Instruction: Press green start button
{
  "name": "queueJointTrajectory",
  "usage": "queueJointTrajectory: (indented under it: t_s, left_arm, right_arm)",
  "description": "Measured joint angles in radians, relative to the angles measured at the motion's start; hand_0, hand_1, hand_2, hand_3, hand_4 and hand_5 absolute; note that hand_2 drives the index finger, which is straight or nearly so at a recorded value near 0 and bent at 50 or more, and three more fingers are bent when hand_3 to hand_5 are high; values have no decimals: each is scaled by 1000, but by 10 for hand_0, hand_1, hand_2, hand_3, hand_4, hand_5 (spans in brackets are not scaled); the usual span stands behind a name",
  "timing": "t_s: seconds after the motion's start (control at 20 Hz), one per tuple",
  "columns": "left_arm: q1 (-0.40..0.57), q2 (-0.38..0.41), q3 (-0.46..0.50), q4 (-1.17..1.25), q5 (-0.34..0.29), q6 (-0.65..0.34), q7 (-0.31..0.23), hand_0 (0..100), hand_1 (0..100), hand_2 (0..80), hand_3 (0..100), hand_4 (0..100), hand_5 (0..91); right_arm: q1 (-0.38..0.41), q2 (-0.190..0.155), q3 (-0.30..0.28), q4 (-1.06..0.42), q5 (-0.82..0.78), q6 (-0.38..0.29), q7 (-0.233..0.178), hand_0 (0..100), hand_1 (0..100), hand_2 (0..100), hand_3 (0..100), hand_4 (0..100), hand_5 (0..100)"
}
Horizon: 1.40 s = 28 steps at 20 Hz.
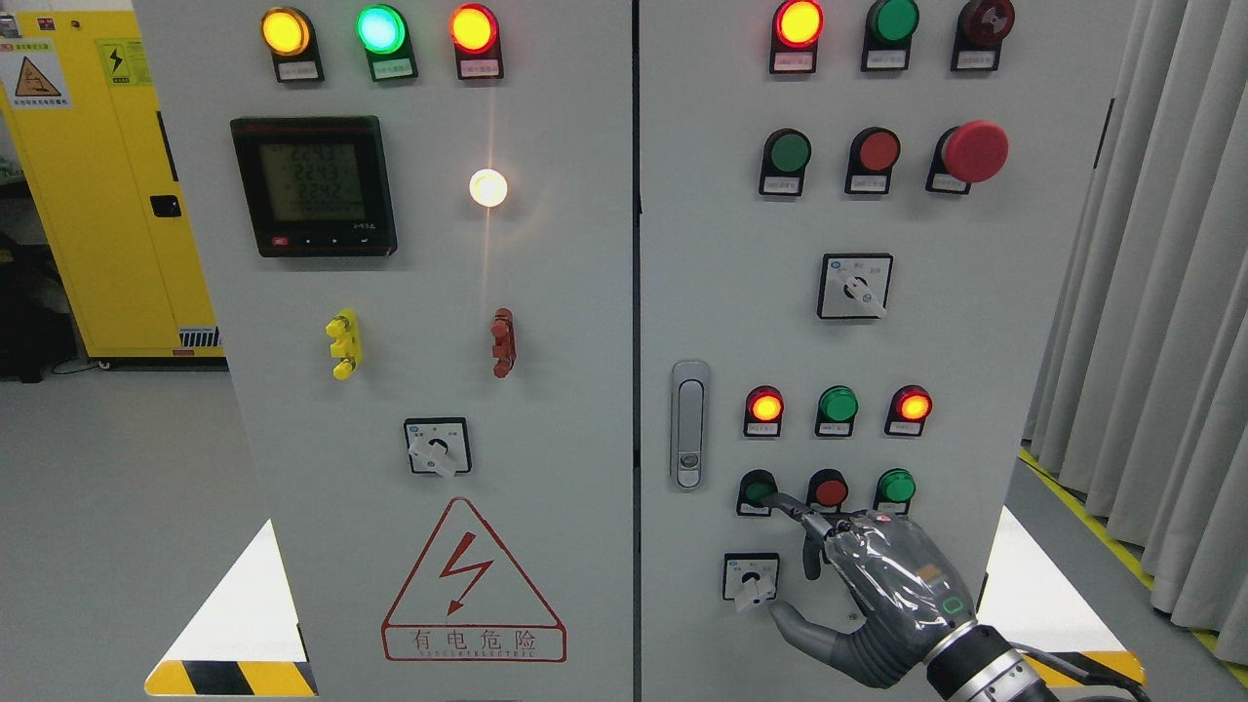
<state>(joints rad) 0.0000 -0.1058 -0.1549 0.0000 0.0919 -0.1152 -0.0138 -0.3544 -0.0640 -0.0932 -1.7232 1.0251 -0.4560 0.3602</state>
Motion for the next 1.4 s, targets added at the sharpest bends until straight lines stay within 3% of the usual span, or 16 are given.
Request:
queueJointTrajectory:
  t_s: [0.25,0.3,0.4,0.55,0.6,0.65,0.75,0.85,1.0,1.1,1.4]
  left_arm:
    - [0,0,0,0,0,0,0,120,556,0,0,0,0]
    - [0,0,0,0,0,0,0,120,556,0,0,0,0]
    - [0,0,0,0,0,0,0,120,556,0,0,0,0]
    - [0,0,0,0,0,0,0,120,556,0,0,0,0]
    - [0,0,0,0,0,0,0,120,556,0,0,0,0]
    - [0,0,0,0,0,0,0,120,556,0,0,0,0]
    - [0,0,0,0,0,0,0,120,556,0,0,0,0]
    - [0,0,0,0,0,0,0,120,556,0,0,0,0]
    - [0,0,0,0,0,0,0,120,556,0,0,0,0]
    - [0,0,0,0,0,0,0,120,556,0,0,0,0]
    - [0,0,0,0,0,0,0,120,556,0,0,0,0]
  right_arm:
    - [19,3,-1,-19,-34,10,0,459,574,0,690,694,568]
    - [29,3,-1,-27,-56,12,4,463,573,0,681,666,523]
    - [55,5,1,-44,-130,13,24,470,573,0,566,575,417]
    - [106,18,6,-74,-277,7,101,470,573,0,359,400,288]
    - [121,22,7,-84,-327,6,120,470,573,0,359,400,288]
    - [137,26,9,-94,-376,13,130,466,573,0,193,259,187]
    - [164,32,12,-113,-478,56,142,464,571,0,193,256,182]
    - [187,37,16,-135,-582,128,149,500,554,0,19,110,18]
    - [210,43,27,-173,-755,284,151,507,531,0,0,46,0]
    - [229,47,38,-198,-854,360,114,496,523,0,0,0,0]
    - [288,54,66,-257,-1011,416,38,473,518,0,0,0,0]
